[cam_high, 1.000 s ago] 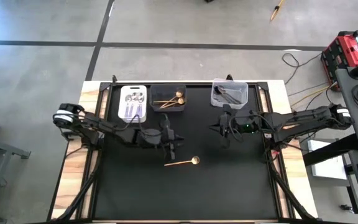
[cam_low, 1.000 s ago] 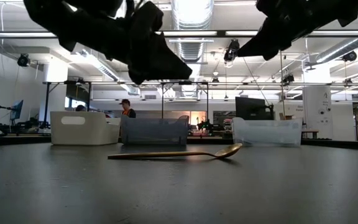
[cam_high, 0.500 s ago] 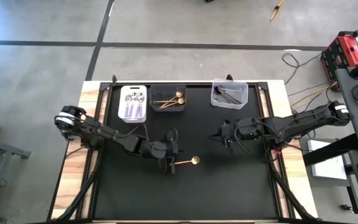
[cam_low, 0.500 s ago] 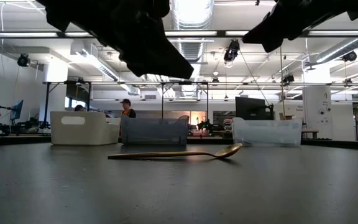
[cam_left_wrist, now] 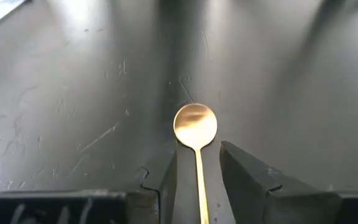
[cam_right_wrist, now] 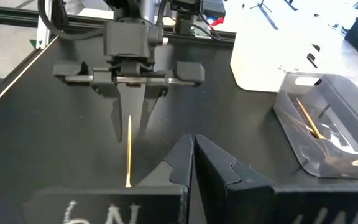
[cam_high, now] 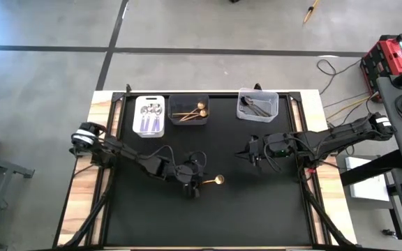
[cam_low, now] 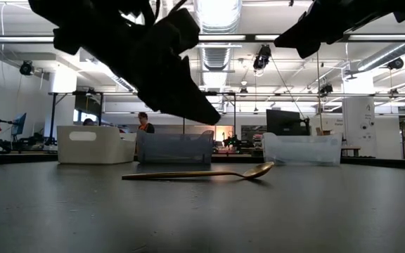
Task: Sort silverware by color (type)
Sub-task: Put the gold spoon into the black bin
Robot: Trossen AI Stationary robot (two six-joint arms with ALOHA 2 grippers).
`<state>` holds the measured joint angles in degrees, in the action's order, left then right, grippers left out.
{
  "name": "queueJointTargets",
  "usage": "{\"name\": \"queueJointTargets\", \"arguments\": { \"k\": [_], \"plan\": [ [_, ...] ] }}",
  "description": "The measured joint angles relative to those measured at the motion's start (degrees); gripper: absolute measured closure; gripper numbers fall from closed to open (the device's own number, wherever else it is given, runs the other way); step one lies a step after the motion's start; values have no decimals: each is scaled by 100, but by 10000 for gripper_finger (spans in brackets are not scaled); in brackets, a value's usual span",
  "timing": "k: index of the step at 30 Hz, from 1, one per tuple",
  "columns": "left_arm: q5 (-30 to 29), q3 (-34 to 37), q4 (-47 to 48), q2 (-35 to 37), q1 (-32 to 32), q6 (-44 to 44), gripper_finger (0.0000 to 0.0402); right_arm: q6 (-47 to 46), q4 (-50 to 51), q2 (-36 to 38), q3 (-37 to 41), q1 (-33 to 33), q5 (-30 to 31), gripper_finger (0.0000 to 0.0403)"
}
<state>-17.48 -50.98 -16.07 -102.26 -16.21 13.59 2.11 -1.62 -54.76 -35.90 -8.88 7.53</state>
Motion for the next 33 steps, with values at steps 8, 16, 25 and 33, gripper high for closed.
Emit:
{"name": "queueJointTargets", "arguments": {
  "k": [8,16,25,33],
  "plan": [
    [1,0,-225,-236,-11,32,226,0,2,-14,7,0,0,394],
    [47,0,-820,-634,-11,111,160,-9,4,-22,45,0,1,394],
    [49,0,-997,-1012,-11,54,172,-15,3,-55,136,2,15,394],
    [49,0,-1059,-1053,-2,40,173,-13,-2,-83,136,2,132,394]
  ]
}}
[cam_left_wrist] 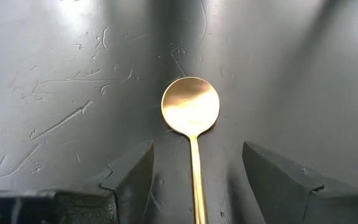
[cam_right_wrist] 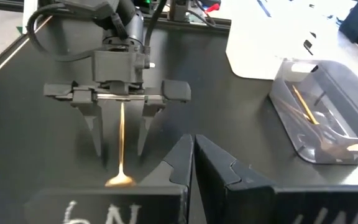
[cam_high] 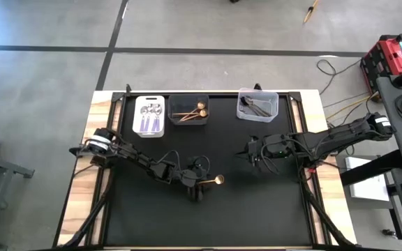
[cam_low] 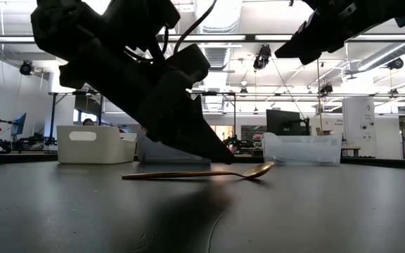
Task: Sort silverware by color (type)
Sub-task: Put the gold spoon into the black bin
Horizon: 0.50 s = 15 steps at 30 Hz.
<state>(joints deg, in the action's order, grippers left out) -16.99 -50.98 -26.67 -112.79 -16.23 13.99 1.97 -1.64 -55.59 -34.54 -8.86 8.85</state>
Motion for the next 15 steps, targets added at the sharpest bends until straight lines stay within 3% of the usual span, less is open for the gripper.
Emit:
{"name": "queueJointTargets", "arguments": {
  "k": [15],
  "plan": [
    [0,11,-45,-85,54,1,174,-4,-10,0,9,0,21,394]
  ]
}}
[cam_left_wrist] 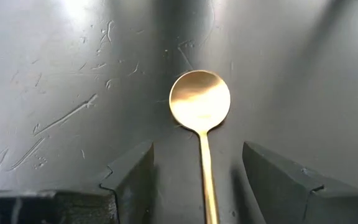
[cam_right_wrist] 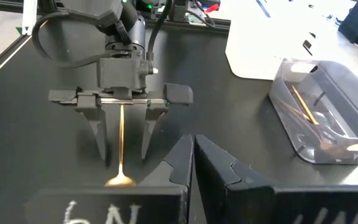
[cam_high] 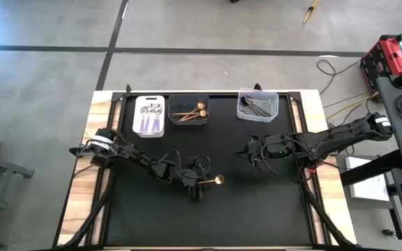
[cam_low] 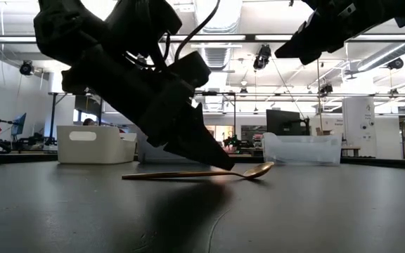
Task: Sort silverware by color (type)
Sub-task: Put the gold spoon into the black bin
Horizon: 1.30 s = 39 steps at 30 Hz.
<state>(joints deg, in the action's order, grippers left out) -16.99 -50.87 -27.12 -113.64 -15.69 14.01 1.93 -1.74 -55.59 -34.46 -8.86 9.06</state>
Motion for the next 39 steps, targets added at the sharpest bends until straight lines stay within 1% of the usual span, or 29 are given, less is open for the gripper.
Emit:
{"name": "queueJointTargets", "arguments": {
  "k": [14,20,27,33,36,39],
  "plan": [
    [2,-4,12,-11,15,21,189,-45,-28,0,9,0,0,394],
    [222,-9,21,-36,14,75,190,-42,-24,0,13,0,2,394],
    [259,-37,433,-64,14,402,190,-37,-26,0,13,0,2,394],
    [216,-74,496,-103,10,387,191,-25,-24,0,20,0,4,394],
    [215,-70,528,-106,12,388,198,-20,-28,0,20,0,4,394],
    [212,-68,563,-108,16,395,215,-29,-26,0,20,0,5,394]
  ]
}}
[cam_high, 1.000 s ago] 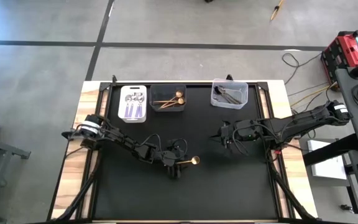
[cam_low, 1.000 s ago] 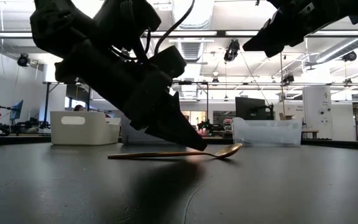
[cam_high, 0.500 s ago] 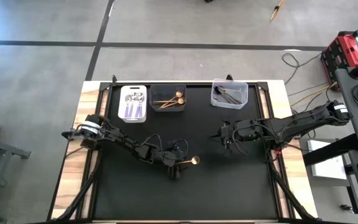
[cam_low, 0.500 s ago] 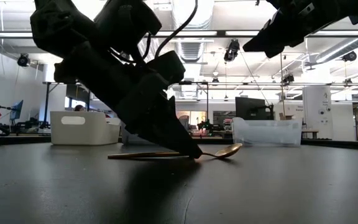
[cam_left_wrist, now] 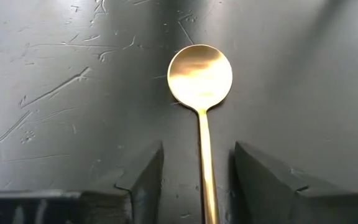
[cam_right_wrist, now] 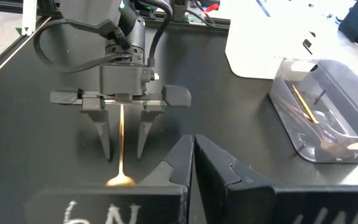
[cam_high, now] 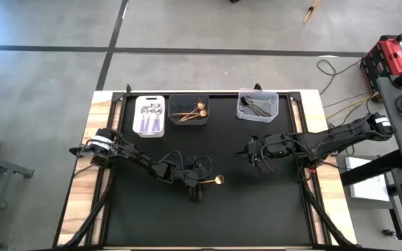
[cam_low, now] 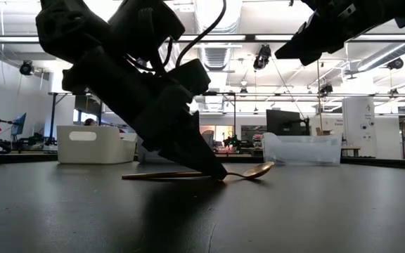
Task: Sort silverware by color (type)
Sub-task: Put the gold spoon into the black bin
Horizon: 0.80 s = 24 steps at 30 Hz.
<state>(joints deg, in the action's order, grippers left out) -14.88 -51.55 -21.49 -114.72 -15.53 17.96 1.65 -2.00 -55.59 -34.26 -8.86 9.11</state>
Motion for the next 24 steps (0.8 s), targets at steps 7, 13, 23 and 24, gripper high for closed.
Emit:
{"name": "queueJointTargets", "arguments": {
  "k": [7,13,23,24],
  "plan": [
    [-15,9,48,0,7,27,294,45,0,0,9,0,0,394],
    [60,9,48,-4,43,78,379,42,4,0,33,0,0,394],
    [102,19,74,85,46,-2,398,31,2,0,62,0,0,394],
    [97,19,93,105,46,-49,398,31,0,0,64,0,0,394]
  ]
}}
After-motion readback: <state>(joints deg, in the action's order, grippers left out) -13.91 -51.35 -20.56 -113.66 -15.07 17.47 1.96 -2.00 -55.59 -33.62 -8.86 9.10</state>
